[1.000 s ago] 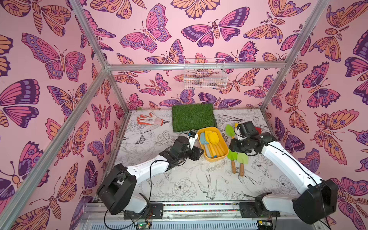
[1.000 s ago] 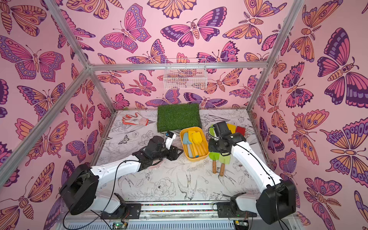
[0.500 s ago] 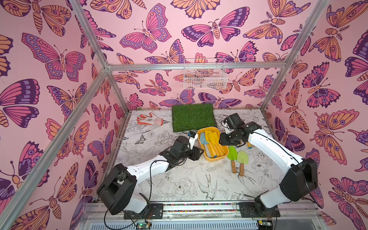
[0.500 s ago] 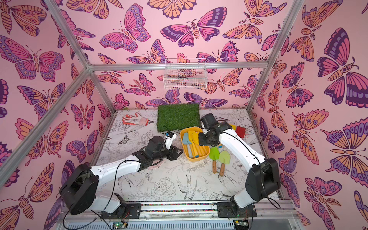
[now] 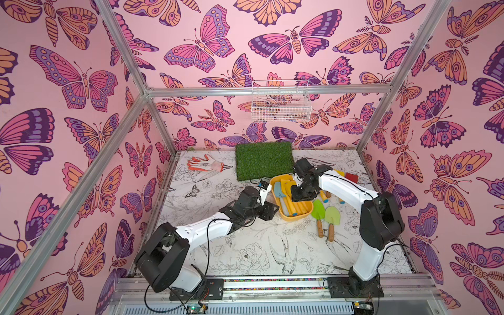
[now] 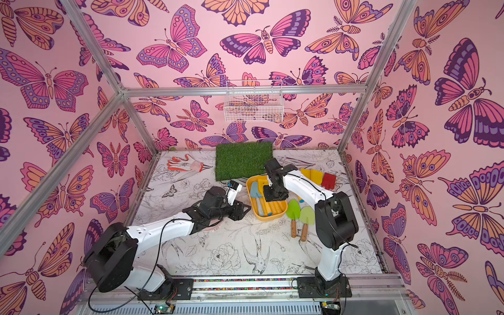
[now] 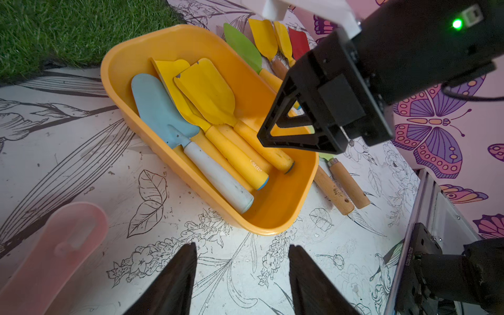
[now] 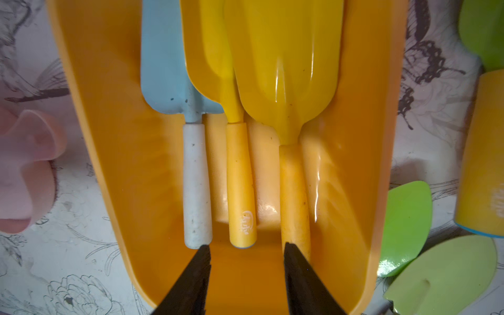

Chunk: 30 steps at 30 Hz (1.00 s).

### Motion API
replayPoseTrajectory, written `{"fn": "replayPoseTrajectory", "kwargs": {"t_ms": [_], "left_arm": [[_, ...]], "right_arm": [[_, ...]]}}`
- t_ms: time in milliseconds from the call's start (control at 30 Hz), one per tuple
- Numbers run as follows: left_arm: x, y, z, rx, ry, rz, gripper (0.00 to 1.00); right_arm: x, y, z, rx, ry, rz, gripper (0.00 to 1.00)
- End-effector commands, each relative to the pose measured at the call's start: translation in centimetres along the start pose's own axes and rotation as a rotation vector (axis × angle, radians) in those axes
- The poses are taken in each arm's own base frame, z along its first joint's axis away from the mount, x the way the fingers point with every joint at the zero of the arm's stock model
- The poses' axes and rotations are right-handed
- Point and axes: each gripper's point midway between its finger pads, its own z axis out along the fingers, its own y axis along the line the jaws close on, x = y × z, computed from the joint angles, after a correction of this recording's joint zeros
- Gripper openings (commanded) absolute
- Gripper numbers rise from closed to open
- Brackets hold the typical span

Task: Take the shovel out of the storage box
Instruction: Pick up the shovel from the storage box.

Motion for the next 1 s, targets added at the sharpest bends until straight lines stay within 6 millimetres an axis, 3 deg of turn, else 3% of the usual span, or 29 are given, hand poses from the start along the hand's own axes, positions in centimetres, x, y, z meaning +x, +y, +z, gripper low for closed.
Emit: {"fn": "replayPoseTrajectory", "kwargs": {"t_ms": [0,367,967], "left_arm": [[1.2,0.3,0.7,-0.008,0.044,0.009,0.6],[1.2,0.3,0.6,-0.001,0.046,0.005,0.6],[1.6,0.8,0.9,-0.006,0.071,-0.004,0.6]], "right_arm": [[-0.2,0.0,0.8,0.02,-0.008,-0.021,0.48],[-1.1,1.9,1.0,-0.068,-0.035,0.043,0.39],[-1.7,2.4,5.8,-0.065,0.043,0.078,0.42]]}}
